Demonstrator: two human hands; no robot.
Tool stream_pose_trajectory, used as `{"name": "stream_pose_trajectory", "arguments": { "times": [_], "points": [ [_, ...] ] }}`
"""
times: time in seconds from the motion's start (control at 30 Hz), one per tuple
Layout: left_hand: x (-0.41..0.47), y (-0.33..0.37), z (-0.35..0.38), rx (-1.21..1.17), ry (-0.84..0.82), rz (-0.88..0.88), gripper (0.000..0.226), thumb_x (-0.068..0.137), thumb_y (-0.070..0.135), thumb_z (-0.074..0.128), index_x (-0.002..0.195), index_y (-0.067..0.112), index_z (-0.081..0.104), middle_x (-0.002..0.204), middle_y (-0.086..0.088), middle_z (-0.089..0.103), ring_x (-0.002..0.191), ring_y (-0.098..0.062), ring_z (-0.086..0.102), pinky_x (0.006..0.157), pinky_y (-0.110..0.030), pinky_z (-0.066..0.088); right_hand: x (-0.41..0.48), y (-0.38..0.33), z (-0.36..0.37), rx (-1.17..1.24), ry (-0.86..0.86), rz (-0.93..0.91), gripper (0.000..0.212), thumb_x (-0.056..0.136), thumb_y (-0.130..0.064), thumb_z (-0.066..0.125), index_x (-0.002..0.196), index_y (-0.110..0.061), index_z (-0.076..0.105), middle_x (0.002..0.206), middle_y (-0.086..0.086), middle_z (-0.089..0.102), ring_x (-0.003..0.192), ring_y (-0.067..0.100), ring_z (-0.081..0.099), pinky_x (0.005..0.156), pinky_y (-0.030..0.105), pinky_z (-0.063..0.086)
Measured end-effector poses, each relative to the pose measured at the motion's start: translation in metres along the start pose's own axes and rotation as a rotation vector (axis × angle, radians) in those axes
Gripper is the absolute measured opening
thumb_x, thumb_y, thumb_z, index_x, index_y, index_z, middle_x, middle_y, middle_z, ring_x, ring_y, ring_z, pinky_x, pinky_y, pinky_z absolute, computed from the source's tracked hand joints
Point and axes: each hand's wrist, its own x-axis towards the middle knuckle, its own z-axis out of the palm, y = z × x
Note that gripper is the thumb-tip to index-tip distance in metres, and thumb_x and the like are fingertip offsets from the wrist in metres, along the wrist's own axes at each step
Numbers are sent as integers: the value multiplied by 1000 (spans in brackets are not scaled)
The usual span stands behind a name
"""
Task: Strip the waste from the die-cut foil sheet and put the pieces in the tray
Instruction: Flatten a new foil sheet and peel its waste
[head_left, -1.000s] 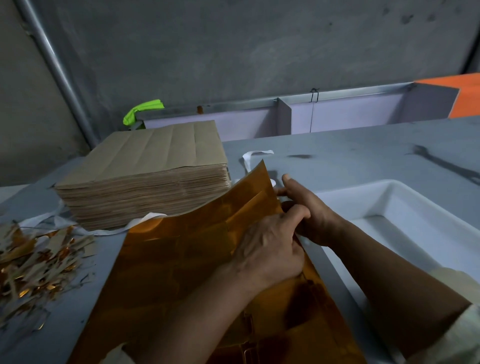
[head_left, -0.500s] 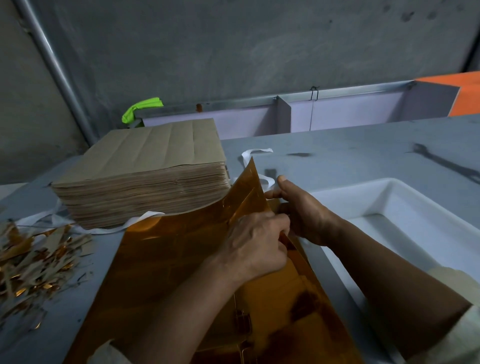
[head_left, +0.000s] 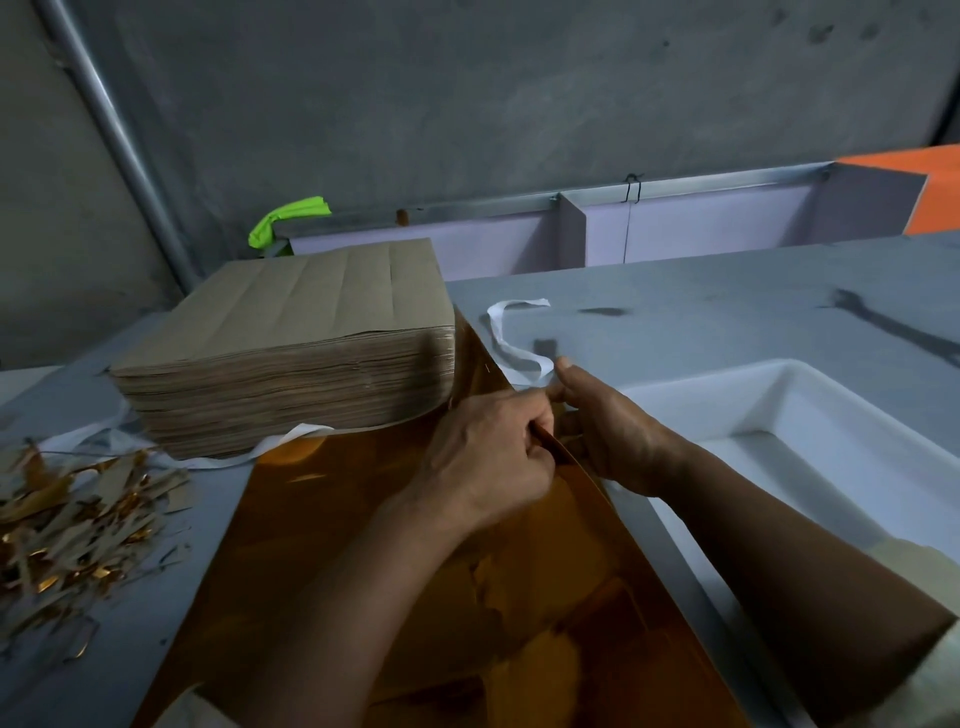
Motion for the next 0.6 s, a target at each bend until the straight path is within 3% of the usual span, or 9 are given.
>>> {"name": "stream_pose_trajectory", "arguments": {
  "times": [0.13, 0.23, 0.3, 0.37, 0.43, 0.5, 0.6],
  "points": [
    [-6, 7, 20, 40, -76, 24, 15, 83, 13, 61, 85, 25, 52, 77, 12, 46, 67, -4, 46, 56, -17, 30, -2, 0, 0, -36, 12, -6, 69, 85, -77, 42, 112, -17, 64, 93, 7, 70, 79, 22, 66, 74, 37, 49],
    [-10, 10, 33, 26, -95, 41, 18, 87, 14, 61, 98, 26, 53, 89, 11, 49, 77, -7, 50, 61, -16, 36, -3, -1, 3, -62, -34, -35, 75, 79, -80, 50, 106, -10, 62, 96, 18, 62, 84, 34, 56, 79, 44, 43],
    [-13, 9, 38, -11, -98, 70, 31, 87, 14, 61, 113, 28, 53, 90, 10, 50, 80, -8, 52, 64, -21, 44, -5, -3, 3, -78, -99, -45, 74, 84, -74, 52, 107, -4, 61, 98, 24, 57, 87, 41, 51, 82, 49, 40],
    [-19, 3, 41, -56, -91, 108, 45, 86, 13, 61, 126, 31, 51, 91, 9, 53, 82, -7, 53, 68, -24, 50, -5, -2, 1, -95, -134, -45, 72, 91, -61, 54, 112, 7, 59, 103, 30, 61, 93, 44, 60, 86, 46, 49],
    [-30, -7, 45, -113, -39, 88, 50, 86, 9, 61, 130, 30, 51, 97, 11, 53, 86, -4, 53, 72, -18, 49, -5, -1, 1, -135, -86, -40, 53, 92, -50, 60, 112, -1, 63, 102, 20, 70, 90, 34, 69, 83, 42, 54],
    [-38, -24, 51, -141, 92, -36, 47, 87, 5, 60, 128, 25, 54, 103, 12, 52, 93, -2, 52, 78, -17, 47, -3, 3, 1, -181, -25, -37, 34, 91, -41, 65, 111, -13, 67, 102, 13, 74, 93, 32, 72, 86, 45, 56],
    [-46, -54, 58, -113, 164, -403, 48, 94, 9, 54, 136, 29, 46, 130, 8, 46, 112, -1, 44, 91, -17, 39, 2, 7, 2, -227, 29, -16, 22, 94, -43, 61, 107, -25, 65, 105, 4, 74, 96, 25, 72, 87, 44, 58]
  ]
}}
